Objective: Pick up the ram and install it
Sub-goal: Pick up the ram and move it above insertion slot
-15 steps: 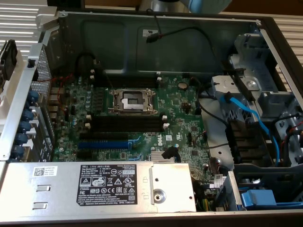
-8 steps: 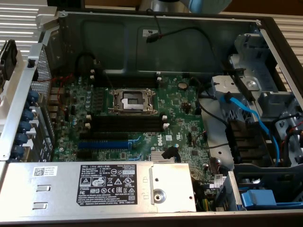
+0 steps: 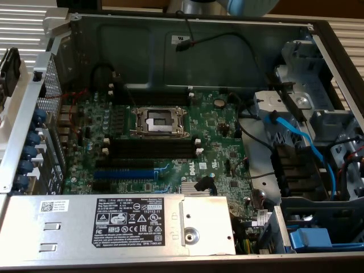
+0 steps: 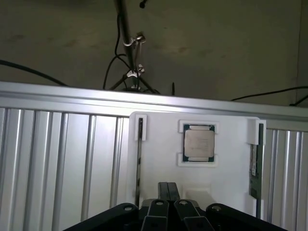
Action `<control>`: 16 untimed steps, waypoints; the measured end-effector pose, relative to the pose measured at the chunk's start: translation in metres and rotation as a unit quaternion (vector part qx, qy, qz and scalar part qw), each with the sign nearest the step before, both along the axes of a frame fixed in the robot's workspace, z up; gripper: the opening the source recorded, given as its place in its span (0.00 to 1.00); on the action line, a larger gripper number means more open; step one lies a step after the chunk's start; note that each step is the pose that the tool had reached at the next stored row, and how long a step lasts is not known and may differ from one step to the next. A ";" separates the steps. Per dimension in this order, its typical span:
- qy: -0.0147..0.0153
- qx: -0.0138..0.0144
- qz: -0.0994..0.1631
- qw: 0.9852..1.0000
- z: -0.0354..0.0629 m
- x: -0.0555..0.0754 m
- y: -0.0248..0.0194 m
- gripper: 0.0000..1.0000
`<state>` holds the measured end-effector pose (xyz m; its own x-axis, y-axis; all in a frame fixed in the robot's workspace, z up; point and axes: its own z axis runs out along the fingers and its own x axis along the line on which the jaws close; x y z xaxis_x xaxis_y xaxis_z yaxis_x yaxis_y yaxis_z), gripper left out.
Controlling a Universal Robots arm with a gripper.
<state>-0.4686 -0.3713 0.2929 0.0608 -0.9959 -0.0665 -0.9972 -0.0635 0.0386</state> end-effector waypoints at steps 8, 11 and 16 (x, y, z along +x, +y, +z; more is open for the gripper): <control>0.002 0.007 0.000 1.000 -0.0053 0.001 -0.0053 0.10; 0.002 0.007 0.000 1.000 -0.0073 0.001 -0.0067 0.10; 0.003 0.008 0.000 1.000 -0.0091 0.001 -0.0078 0.10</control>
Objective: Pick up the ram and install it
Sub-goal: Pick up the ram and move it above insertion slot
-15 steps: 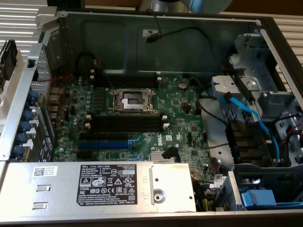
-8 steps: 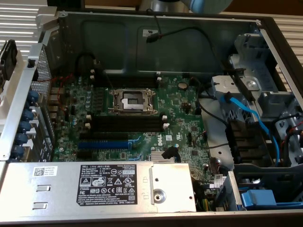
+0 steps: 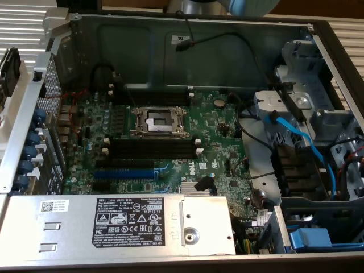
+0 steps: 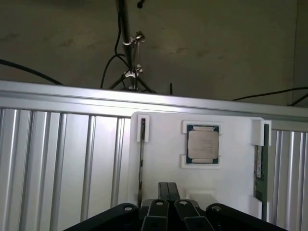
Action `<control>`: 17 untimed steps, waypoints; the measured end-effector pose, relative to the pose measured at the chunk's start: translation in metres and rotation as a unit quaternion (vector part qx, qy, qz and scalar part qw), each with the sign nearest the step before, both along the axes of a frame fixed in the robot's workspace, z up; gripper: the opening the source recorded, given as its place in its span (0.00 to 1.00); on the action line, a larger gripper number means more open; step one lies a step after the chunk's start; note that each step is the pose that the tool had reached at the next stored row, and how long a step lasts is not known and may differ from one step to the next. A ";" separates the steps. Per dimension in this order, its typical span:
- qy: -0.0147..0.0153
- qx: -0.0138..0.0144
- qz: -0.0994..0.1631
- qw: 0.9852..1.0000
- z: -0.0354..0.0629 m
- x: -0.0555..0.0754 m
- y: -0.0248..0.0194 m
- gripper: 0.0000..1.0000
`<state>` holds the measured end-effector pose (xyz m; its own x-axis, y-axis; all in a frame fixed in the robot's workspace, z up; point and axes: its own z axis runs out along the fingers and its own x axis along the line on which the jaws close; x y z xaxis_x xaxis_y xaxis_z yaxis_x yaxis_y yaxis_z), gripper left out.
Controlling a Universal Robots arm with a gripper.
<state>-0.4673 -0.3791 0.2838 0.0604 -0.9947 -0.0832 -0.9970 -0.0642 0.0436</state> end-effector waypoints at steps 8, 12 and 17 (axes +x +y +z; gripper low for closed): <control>0.002 0.003 0.000 1.000 -0.0042 0.001 -0.0043 0.10; 0.003 0.004 0.000 1.000 -0.0090 0.003 -0.0077 0.10; 0.006 0.006 0.000 1.000 -0.0173 0.004 -0.0103 0.10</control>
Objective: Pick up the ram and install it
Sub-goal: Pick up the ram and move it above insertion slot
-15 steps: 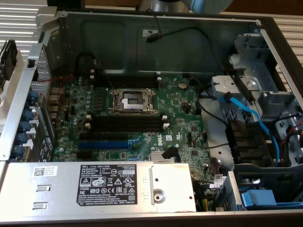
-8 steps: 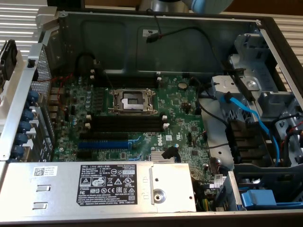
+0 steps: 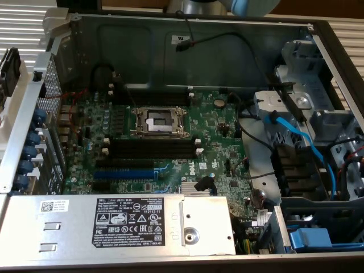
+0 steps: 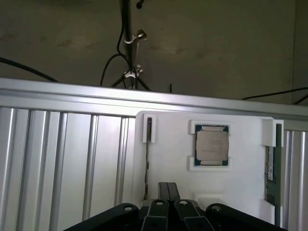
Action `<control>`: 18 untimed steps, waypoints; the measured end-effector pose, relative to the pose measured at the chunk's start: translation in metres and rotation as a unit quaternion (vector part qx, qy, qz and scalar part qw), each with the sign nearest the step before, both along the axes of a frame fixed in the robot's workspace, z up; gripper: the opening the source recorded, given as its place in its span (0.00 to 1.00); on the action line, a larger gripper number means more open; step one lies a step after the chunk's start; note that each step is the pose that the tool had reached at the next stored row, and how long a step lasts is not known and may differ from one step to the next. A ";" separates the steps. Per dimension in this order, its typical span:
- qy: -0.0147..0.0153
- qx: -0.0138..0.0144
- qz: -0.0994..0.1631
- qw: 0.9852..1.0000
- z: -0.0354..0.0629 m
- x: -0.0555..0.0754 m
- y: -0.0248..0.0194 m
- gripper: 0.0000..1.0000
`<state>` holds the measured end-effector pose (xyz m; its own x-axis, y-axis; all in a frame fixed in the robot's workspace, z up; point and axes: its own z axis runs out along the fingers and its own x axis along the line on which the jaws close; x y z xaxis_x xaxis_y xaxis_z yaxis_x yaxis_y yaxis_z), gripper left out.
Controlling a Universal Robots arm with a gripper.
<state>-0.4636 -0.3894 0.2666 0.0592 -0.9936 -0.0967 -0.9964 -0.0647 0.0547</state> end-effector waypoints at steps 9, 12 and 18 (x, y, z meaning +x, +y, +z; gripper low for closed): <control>0.006 0.001 0.000 1.000 -0.0133 0.000 -0.0009 0.10; 0.006 0.001 0.000 1.000 -0.0185 0.000 -0.0008 0.10; 0.006 -0.003 0.000 1.000 -0.0260 -0.002 0.0009 0.10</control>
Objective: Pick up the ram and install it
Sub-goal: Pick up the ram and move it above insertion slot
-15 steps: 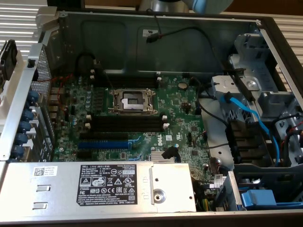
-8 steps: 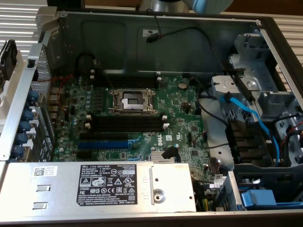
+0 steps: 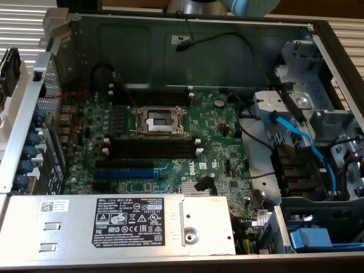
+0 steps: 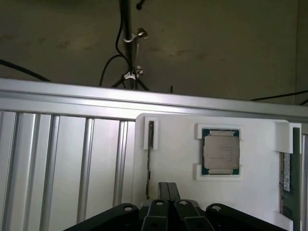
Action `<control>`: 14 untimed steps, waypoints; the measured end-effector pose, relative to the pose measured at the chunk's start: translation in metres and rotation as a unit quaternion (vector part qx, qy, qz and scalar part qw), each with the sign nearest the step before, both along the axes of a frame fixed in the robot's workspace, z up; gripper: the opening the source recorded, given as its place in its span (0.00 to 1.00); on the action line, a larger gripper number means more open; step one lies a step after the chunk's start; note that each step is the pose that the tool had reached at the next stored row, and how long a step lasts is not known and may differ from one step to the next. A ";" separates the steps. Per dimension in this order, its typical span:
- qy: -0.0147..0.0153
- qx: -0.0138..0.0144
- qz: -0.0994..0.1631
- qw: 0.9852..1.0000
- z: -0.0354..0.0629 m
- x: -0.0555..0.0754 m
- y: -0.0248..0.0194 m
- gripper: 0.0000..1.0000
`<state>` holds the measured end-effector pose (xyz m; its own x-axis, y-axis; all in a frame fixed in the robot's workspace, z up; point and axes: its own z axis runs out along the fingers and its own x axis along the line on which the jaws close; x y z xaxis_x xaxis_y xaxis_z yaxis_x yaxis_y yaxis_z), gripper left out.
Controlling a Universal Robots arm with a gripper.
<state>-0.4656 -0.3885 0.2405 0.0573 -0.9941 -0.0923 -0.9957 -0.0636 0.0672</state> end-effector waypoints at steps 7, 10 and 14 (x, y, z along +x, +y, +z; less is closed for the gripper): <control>-0.009 -0.018 0.000 1.000 -0.0031 -0.004 0.0036 0.10; -0.019 -0.018 0.000 1.000 -0.0052 -0.007 0.0043 0.10; -0.025 -0.018 0.000 1.000 -0.0101 -0.009 0.0044 0.10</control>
<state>-0.4746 -0.3841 0.2305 0.0601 -0.9968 -0.0532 -0.9979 -0.0613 0.0203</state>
